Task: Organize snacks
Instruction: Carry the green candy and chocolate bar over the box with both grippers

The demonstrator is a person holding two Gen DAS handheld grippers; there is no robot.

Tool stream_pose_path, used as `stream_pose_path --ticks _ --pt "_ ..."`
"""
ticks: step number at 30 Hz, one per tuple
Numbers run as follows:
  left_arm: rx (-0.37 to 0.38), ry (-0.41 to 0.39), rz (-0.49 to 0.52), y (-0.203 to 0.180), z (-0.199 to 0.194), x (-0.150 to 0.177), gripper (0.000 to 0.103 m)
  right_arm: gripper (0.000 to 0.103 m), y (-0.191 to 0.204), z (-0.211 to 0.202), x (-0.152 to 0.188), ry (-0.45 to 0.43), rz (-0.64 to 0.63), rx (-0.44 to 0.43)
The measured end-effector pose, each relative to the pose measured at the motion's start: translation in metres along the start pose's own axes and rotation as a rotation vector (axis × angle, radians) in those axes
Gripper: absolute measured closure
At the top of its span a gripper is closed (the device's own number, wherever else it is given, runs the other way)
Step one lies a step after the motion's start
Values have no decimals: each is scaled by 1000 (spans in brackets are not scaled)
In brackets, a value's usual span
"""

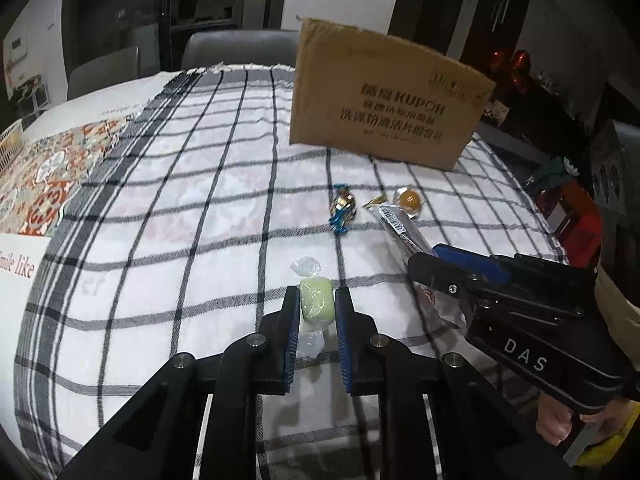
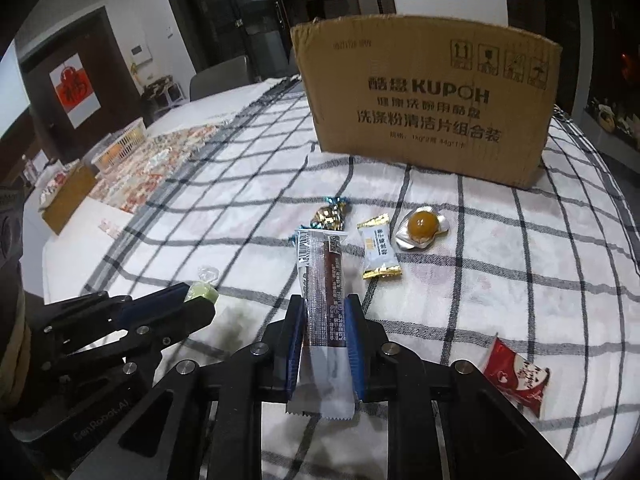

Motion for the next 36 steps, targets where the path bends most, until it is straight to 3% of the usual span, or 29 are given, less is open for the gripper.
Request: stream_pose_path --ticks 9,21,36 --pt "10 -78 50 -11 -30 -26 85 82 5 -31 -21 -78 10 -20" --pt "39 -203 112 -25 -55 -92 85 81 -3 -72 -67 -208 23 -7" --pt "71 -287 156 -38 -44 -186 85 81 -31 -90 -149 -297 19 50"
Point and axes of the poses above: each gripper's, at about its wrist camera, not at the fingertips, and z roughly the way its jaws point, y to its left, x to its underside, the point moved 6 cm from there along z, roughly the way its jaws point, and after that the axes turned 6 degrees about z, right-handed, at the moved point
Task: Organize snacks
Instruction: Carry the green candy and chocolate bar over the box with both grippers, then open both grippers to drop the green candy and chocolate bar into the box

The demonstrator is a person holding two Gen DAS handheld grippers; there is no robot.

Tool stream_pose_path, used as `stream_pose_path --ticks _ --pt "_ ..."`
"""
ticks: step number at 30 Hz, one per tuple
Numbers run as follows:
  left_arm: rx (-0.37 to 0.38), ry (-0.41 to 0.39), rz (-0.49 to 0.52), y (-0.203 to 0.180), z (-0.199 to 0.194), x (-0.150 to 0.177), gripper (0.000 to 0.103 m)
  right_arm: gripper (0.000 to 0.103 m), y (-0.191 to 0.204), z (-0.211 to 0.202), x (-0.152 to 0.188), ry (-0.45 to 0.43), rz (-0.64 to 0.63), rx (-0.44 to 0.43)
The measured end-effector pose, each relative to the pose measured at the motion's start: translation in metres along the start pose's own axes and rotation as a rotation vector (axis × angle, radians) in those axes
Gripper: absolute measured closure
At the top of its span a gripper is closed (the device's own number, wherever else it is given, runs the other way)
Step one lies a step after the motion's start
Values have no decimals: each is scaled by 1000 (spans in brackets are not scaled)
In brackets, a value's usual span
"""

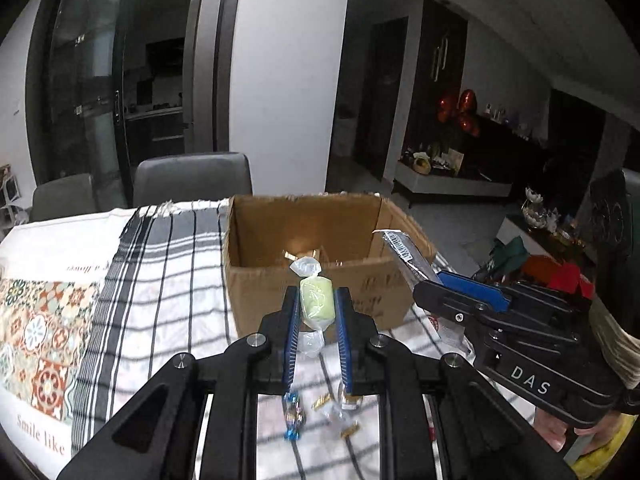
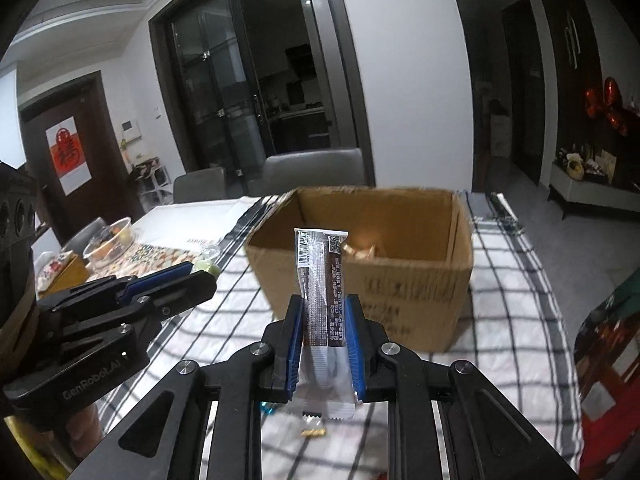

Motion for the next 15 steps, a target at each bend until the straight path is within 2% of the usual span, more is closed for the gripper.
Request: stream_pose_path --ticks 8,15 --pt "14 -2 7 7 31 -38 85 81 -13 17 -38 -10 -12 24" --pt "17 29 5 21 63 -58 85 81 -24 42 -65 -1 -27 51"
Point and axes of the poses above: each gripper's, at about its wrist camera, not at the fingertips, and z roughly the way its jaws point, y to its left, x to its underside, the point moved 6 cm from there along z, roughly the way its jaws point, and after that the axes turned 6 degrees about z, right-handed, at the moved point
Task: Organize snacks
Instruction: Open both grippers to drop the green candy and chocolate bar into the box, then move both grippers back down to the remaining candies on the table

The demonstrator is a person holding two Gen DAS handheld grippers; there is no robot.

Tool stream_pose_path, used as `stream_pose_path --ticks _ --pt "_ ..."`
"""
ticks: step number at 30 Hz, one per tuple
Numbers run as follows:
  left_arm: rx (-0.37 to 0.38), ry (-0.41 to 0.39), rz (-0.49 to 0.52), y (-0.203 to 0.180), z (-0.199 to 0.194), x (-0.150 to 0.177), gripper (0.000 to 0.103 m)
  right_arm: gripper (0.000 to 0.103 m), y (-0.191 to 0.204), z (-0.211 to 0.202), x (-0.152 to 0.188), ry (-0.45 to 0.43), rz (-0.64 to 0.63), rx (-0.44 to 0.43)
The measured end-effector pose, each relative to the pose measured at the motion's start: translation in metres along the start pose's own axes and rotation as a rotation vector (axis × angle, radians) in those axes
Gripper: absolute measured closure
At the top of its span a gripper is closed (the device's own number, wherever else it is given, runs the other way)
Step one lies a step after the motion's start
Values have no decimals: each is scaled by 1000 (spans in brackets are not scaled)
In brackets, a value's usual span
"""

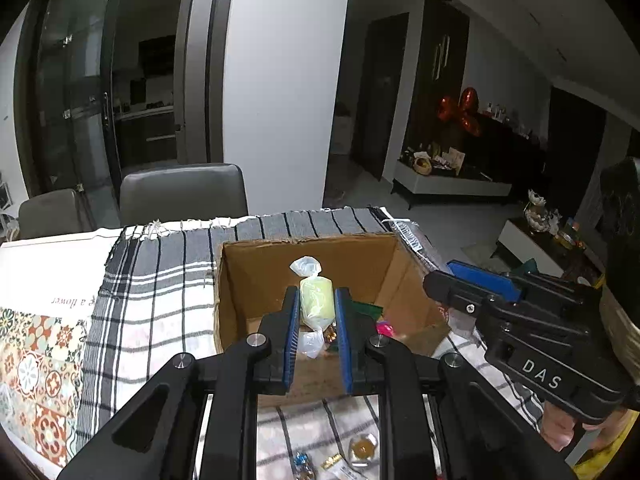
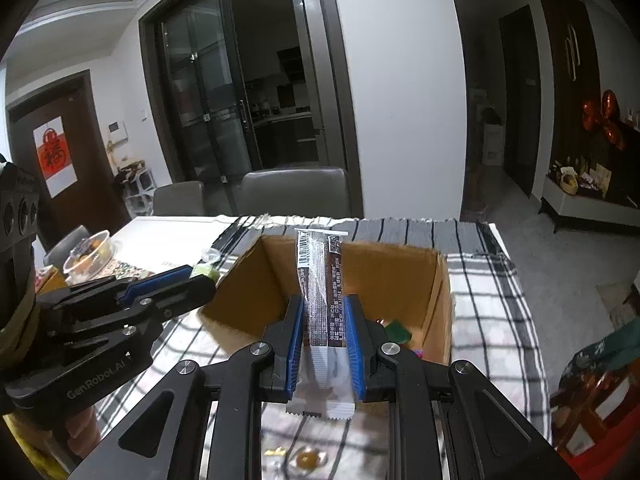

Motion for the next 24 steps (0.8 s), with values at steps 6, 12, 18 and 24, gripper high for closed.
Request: stream_pose_path --ticks 6,12,18,24 --pt "13 32 22 6 30 -11 85 81 -8 20 -9 20 -22 30" --pt "0 67 3 13 55 -14 83 81 -22 40 -14 51 8 60" --pt "-22 83 12 15 60 -8 55 72 -30 43 -12 66 18 97" --pt "-59 40 54 8 28 0 48 67 -18 16 -7 2 -3 94"
Point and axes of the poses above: each gripper's, at about its wrist camera, not at the fingertips, and z roughly the way its jaws point, y to its left, x to its underside, the point moved 6 cm from there along z, roughly the way its jaws point, and after that the axes turned 6 degrees about z, right-handed, at the moved point
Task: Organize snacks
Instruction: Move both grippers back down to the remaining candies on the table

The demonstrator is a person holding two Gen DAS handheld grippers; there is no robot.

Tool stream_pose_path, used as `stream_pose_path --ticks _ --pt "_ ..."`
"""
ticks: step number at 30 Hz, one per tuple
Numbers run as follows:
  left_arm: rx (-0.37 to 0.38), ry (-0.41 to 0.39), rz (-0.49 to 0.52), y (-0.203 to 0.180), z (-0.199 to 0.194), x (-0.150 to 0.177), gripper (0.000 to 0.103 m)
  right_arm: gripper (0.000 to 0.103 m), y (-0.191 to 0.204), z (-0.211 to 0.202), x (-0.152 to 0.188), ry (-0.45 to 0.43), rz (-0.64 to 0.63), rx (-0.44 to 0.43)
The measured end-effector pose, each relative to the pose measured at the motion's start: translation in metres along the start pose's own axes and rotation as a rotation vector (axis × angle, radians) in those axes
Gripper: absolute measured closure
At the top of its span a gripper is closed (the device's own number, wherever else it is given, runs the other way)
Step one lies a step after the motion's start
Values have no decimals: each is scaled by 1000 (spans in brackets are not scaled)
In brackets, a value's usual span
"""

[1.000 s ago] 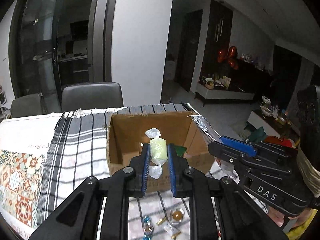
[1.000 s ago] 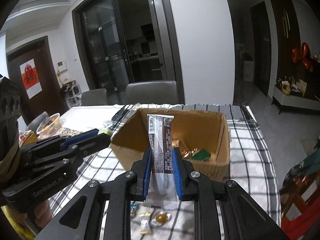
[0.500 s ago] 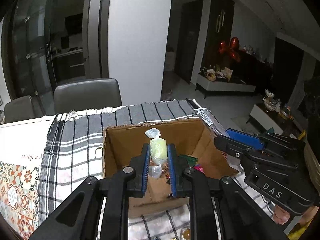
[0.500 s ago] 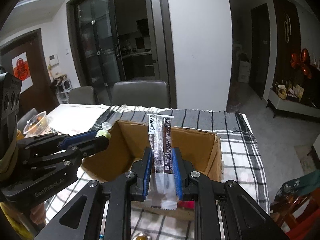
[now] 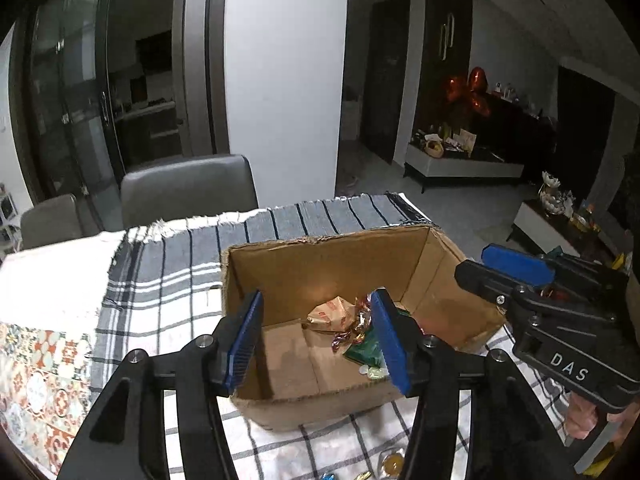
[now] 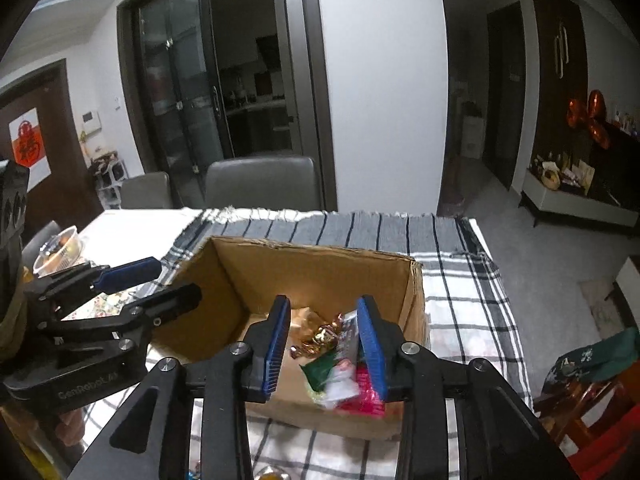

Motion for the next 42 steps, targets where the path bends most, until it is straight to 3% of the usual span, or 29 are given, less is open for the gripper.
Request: stream_pose_path --ticks 5,17,27,42 --pt "-24 -51 39 -6 -35 9 47 67 10 -31 13 -56 -11 -22" --pt "-38 -92 98 -21 -85 41 47 67 26 -62 58 -48 12 -97" --pt "-35 -48 134 -29 -89 84 47 67 31 -56 103 28 19 -131" --pt "20 103 88 -32 -57 156 48 68 38 -27 163 176 -25 -122"
Point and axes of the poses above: each gripper's, at about its wrist camera, not at the fingertips, and z roughly the way its jaws point, y to its left, x to its underside, the point moved 6 cm from there along z, roughly the way its jaws point, and after that the axes turned 6 degrees about z, right-handed, at the moved point
